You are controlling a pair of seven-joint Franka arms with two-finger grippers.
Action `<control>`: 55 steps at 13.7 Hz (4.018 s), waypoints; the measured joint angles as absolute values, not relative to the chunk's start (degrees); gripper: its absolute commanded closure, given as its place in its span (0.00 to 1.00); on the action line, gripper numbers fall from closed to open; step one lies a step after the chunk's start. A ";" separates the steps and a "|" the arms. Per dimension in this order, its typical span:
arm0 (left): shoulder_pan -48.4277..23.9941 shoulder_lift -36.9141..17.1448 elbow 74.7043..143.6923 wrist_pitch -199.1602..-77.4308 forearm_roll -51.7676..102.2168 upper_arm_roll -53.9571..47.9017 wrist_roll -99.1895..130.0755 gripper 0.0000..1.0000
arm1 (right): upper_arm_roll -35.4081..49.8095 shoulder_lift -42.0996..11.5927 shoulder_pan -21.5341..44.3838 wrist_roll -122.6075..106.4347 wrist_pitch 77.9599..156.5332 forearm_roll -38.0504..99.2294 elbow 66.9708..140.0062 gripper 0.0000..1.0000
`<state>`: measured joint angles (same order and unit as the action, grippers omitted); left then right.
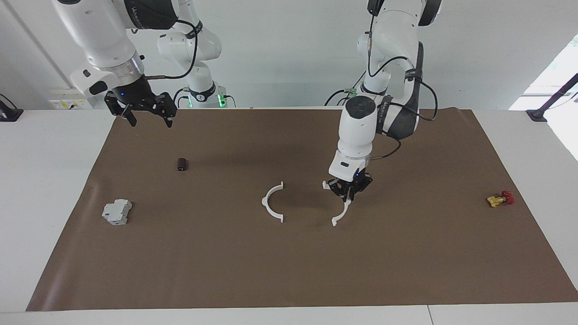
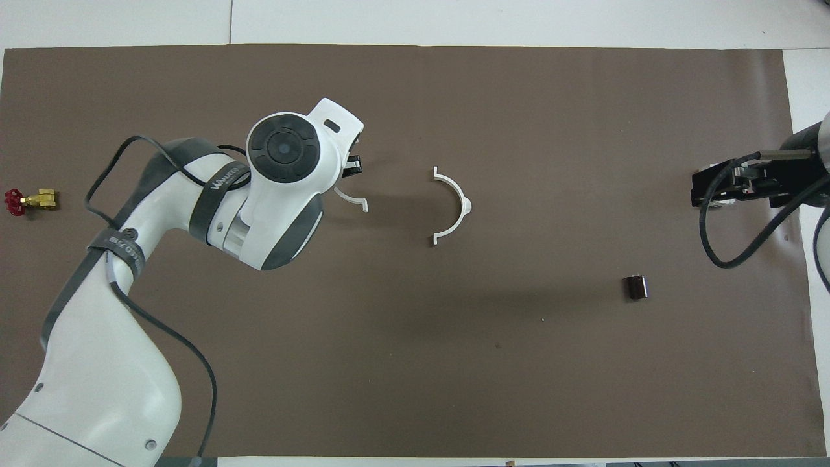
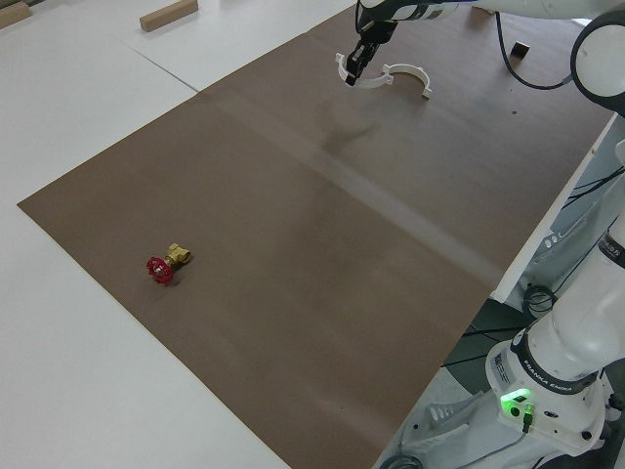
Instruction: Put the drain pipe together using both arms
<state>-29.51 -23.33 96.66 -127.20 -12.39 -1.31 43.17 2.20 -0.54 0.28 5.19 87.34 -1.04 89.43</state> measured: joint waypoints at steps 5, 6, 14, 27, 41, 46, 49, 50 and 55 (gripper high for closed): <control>-33.95 -27.74 94.09 -128.54 -15.77 -1.30 44.61 1.00 | 2.15 -0.58 -1.64 1.98 87.34 -1.03 89.43 0.00; -34.25 -27.87 94.09 -128.91 -16.01 -1.31 44.62 1.00 | 2.14 -0.60 -2.30 1.38 87.34 -1.03 89.43 0.00; -36.98 -29.18 94.84 -132.11 -16.21 -1.37 44.61 1.00 | 2.30 -0.61 -4.66 0.50 87.34 -1.02 89.39 0.00; -38.96 -29.95 96.31 -134.19 -16.16 -1.25 44.64 1.00 | 2.96 -0.61 -4.60 0.50 87.34 -1.01 89.37 0.00; -39.73 -29.97 96.55 -134.19 -15.46 -1.41 46.00 1.00 | 2.99 -0.61 -4.57 0.49 87.34 -1.01 89.37 0.00; -39.59 -29.97 97.07 -134.93 -15.46 -1.29 46.12 1.00 | 2.99 -0.61 -4.56 0.49 87.34 -1.01 89.37 0.00; -39.40 -29.97 97.08 -135.44 -15.46 -1.10 46.18 1.00 | 2.99 -0.61 -4.47 0.49 87.34 -1.01 89.37 0.00; -39.40 -29.97 97.08 -135.47 -15.46 -1.09 46.20 1.00 | 2.99 -0.61 -4.40 0.49 87.34 -1.01 89.37 0.00; -39.48 -29.97 97.08 -135.49 -15.46 -1.10 46.22 1.00 | 2.99 -0.61 -4.31 0.49 87.34 -1.01 89.37 0.00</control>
